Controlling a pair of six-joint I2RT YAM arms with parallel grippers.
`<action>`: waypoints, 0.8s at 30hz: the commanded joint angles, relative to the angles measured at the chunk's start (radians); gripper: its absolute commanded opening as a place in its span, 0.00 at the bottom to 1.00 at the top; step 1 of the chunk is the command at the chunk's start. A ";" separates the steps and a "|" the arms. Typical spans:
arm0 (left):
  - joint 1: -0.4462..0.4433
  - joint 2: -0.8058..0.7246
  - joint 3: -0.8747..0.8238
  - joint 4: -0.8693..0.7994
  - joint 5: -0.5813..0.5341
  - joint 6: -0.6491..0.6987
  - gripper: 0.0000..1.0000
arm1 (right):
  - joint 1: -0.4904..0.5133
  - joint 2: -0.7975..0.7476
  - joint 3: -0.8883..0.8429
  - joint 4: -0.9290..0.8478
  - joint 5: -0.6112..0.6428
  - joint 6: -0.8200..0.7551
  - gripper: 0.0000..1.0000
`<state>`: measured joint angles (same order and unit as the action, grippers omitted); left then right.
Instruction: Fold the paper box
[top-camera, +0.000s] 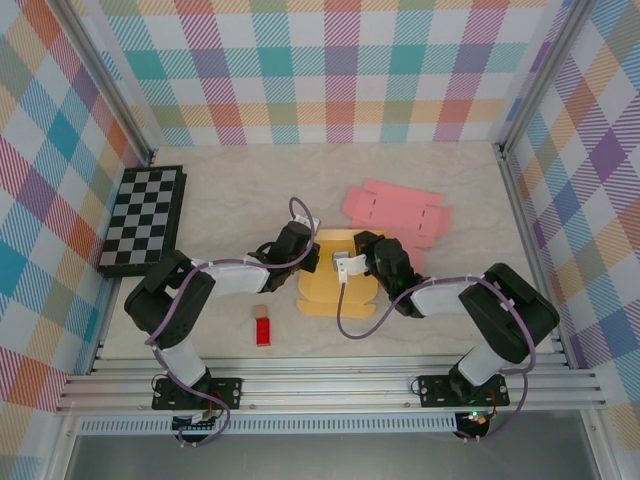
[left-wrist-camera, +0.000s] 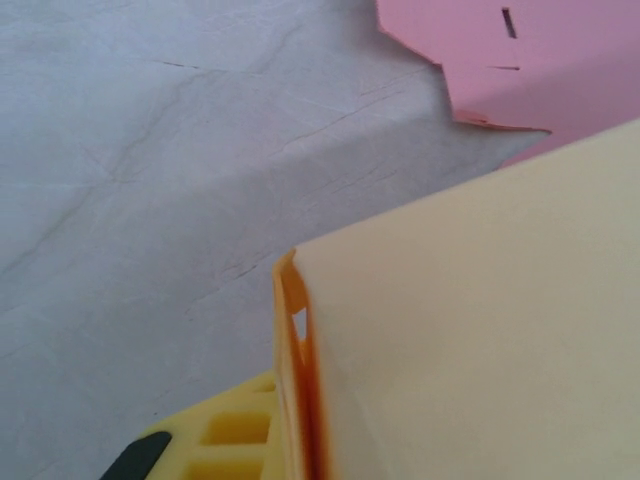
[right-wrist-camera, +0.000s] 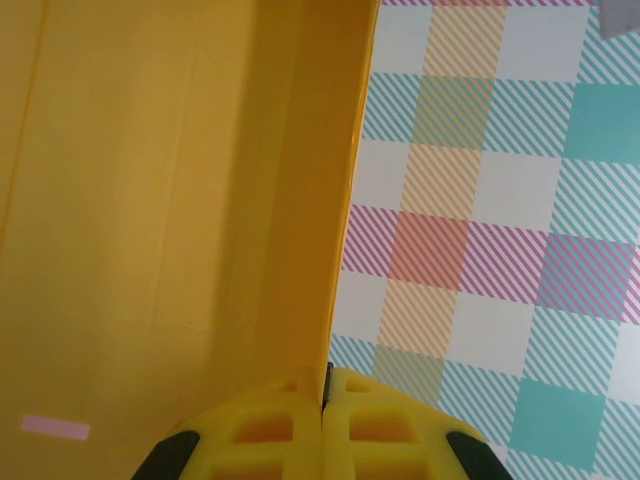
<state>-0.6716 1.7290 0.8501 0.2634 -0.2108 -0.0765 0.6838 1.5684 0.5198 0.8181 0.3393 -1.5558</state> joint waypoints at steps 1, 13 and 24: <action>0.019 0.018 0.004 -0.066 -0.170 0.051 0.10 | -0.006 -0.086 0.020 -0.132 -0.013 0.101 0.12; 0.002 -0.021 -0.052 0.027 -0.195 0.172 0.06 | -0.077 -0.380 0.257 -0.744 -0.192 0.740 0.45; 0.001 -0.033 -0.117 0.141 -0.127 0.180 0.05 | -0.096 -0.168 0.490 -0.934 -0.286 1.418 0.46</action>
<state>-0.6701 1.6939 0.7563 0.4053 -0.3508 0.0586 0.5861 1.3487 0.9833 -0.0216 0.1307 -0.3794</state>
